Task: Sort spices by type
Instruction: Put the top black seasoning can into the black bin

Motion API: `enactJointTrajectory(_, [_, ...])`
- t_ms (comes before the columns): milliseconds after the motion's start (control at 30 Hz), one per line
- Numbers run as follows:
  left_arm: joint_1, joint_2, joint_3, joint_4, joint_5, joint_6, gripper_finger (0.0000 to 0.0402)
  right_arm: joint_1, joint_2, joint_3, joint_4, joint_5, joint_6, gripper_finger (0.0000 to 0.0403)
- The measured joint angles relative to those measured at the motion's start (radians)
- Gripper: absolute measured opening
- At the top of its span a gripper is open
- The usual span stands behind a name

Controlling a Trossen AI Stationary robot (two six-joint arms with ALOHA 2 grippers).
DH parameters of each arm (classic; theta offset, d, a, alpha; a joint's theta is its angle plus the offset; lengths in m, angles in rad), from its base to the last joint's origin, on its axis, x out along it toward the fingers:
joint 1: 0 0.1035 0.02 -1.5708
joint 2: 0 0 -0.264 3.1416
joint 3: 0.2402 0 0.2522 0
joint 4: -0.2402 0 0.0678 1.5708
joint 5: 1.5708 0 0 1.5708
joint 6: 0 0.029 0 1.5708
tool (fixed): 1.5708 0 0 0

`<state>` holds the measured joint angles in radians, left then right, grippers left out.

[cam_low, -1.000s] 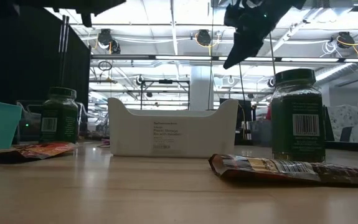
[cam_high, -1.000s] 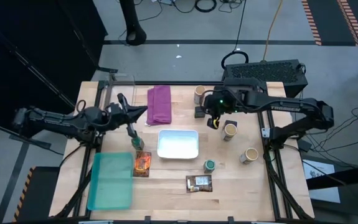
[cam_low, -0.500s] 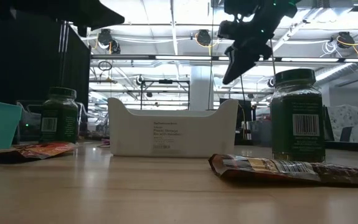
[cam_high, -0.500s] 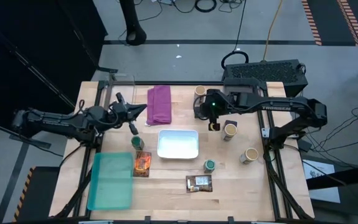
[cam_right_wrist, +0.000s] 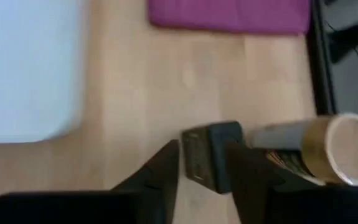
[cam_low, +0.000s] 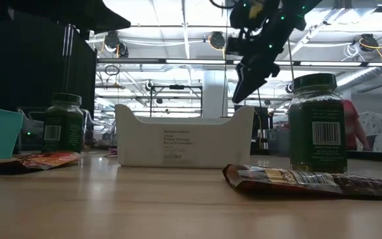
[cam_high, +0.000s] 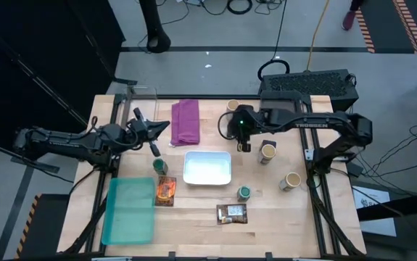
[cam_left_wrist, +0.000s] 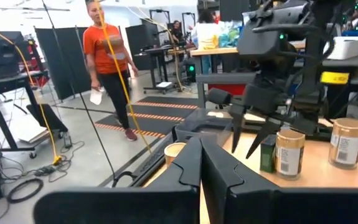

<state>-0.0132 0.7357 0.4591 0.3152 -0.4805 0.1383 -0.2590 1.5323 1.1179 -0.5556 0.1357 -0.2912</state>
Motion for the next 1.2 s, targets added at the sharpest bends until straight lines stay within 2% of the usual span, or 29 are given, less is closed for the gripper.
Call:
enactJointTrajectory(100, [0.000,0.000,0.000,-0.022,0.000,0.000,0.0006,-0.029,0.004,-0.001,-0.003,0.033,0.031,0.0165])
enactJointTrajectory(233, [0.000,0.000,0.000,-0.021,0.000,-0.001,0.0006,-0.075,0.002,-0.001,-0.002,-0.021,0.040,0.0216])
enactJointTrajectory(400, [0.000,0.000,0.000,-0.022,0.000,-0.001,0.0006,-0.109,0.002,-0.001,-0.004,-0.037,0.021,0.0253])
enactJointTrajectory(533, [0.000,0.000,0.000,-0.018,0.000,0.000,0.0006,-0.121,0.002,-0.001,-0.016,-0.037,0.021,0.0263])
enactJointTrajectory(1200, [0.000,0.001,0.000,0.067,0.000,0.088,0.0006,-0.120,0.002,-0.001,0.011,-0.036,0.074,0.0263])
